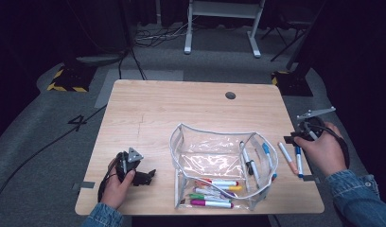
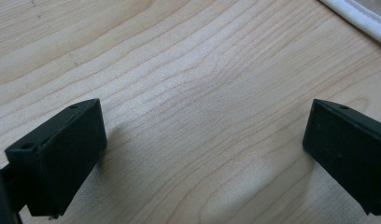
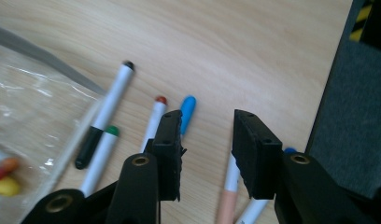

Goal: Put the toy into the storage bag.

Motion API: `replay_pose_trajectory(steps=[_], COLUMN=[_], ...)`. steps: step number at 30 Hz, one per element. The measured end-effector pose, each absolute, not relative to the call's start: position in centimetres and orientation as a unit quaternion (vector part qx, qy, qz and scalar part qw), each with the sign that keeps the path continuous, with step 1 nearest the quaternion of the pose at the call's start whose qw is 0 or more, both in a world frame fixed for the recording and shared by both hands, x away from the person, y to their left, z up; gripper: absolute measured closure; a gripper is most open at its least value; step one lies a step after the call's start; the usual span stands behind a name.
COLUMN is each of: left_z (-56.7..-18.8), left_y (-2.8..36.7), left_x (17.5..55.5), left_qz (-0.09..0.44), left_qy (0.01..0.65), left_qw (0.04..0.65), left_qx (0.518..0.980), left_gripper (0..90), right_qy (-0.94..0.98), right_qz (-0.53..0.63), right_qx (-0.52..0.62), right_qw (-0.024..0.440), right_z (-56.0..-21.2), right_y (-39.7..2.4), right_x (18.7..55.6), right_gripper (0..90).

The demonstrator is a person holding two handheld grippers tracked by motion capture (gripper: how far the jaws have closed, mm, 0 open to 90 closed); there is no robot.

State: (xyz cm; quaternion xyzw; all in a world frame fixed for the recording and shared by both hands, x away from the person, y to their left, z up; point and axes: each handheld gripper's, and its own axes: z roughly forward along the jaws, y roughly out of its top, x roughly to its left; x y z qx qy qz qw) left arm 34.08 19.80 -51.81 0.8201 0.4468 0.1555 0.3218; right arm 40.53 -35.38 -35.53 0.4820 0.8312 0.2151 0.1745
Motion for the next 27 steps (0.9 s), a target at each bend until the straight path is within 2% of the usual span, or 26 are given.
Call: replay_pose_trajectory(steps=[8,13,18,23,27], left_z=[-51.8,-51.8,-51.8,-51.8,-51.8], left_y=[19.8,19.8,19.8,19.8,19.8], left_x=[34.2,34.2,34.2,34.2,34.2], left_qz=[0.16,0.16,0.16,0.16,0.16], left_qy=[0.446,0.446,0.446,0.446,0.446], left_qw=[0.321,0.321,0.321,0.321,0.321], left_qx=[0.82,0.82,0.82,0.82,0.82], left_gripper=[0.0,0.0,0.0,0.0,0.0], right_qy=[0.814,0.806,0.803,0.793,0.781], right_qz=[0.167,0.152,0.141,0.13,0.141], right_qx=[0.54,0.56,0.568,0.588,0.602], right_qw=[0.136,0.119,0.113,0.092,0.082], right_z=[-42.1,-44.9,-46.2,-47.1,-46.8], right_y=[-38.0,-38.5,-38.6,-38.6,-38.5], right_x=[42.4,43.1,43.5,43.5,43.4], right_gripper=[62.6,62.1,63.9,76.4,76.9])
